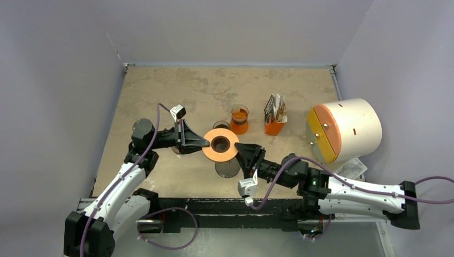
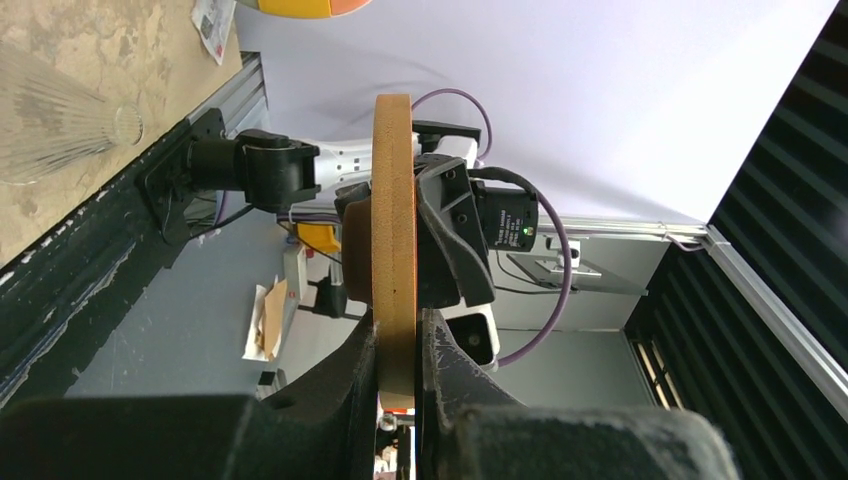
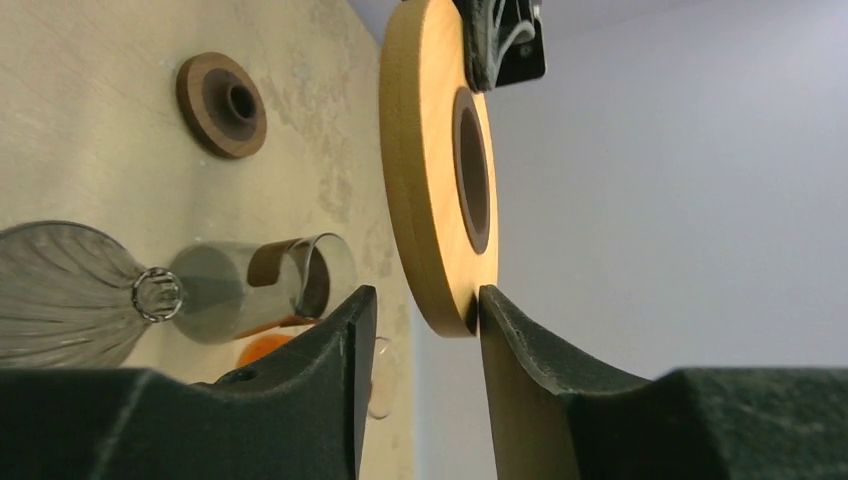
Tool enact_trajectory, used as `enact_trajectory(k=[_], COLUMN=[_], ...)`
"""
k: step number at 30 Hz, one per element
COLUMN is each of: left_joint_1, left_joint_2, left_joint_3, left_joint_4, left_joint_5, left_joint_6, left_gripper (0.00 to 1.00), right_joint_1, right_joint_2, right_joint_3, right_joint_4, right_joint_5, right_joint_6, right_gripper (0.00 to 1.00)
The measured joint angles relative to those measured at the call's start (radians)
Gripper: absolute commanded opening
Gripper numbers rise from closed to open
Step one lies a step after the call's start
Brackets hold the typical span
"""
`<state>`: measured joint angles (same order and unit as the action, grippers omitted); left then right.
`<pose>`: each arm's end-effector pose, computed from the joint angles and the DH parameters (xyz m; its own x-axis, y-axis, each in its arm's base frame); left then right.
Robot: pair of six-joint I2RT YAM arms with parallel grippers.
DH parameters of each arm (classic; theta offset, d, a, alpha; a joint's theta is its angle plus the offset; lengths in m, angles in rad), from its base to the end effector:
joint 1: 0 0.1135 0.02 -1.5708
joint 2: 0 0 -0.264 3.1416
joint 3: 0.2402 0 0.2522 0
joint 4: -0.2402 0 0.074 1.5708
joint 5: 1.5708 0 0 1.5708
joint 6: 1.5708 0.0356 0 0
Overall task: Place the coffee filter in the dripper
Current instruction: Pick up the dripper holder from the center of the board, then place the dripper holder onto the coffee server.
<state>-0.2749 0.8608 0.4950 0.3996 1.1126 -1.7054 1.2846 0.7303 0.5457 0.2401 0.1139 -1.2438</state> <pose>0.1721 -0.0817 0.2851 -0.9782 -0.1795 0.1041 -0.0996 -0.0336 -0.9945 0.0559 0.1757 0.3097 0.8773 -0.3516 -0.3267 -0.2810 0.1755 -0.9435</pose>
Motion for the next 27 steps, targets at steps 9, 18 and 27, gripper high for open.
enact_trajectory(k=[9, 18, 27], left_joint_1=[0.014, 0.021, 0.021], left_joint_2=[0.057, 0.139, 0.212], left_joint_3=[0.011, 0.147, 0.138], left_joint_4=[-0.03, -0.199, -0.101], left_joint_5=[-0.002, -0.04, -0.119], left_joint_6=[0.081, 0.307, 0.358], left_gripper=[0.0, 0.0, 0.0], right_joint_1=[0.0, 0.0, 0.0], right_joint_2=[-0.072, -0.063, -0.023], right_joint_3=[0.135, 0.321, 0.397], right_joint_4=[-0.209, -0.43, -0.611], right_joint_5=[0.106, 0.283, 0.491], right_joint_6=[0.298, 0.668, 1.067], right_gripper=[0.48, 0.67, 0.76])
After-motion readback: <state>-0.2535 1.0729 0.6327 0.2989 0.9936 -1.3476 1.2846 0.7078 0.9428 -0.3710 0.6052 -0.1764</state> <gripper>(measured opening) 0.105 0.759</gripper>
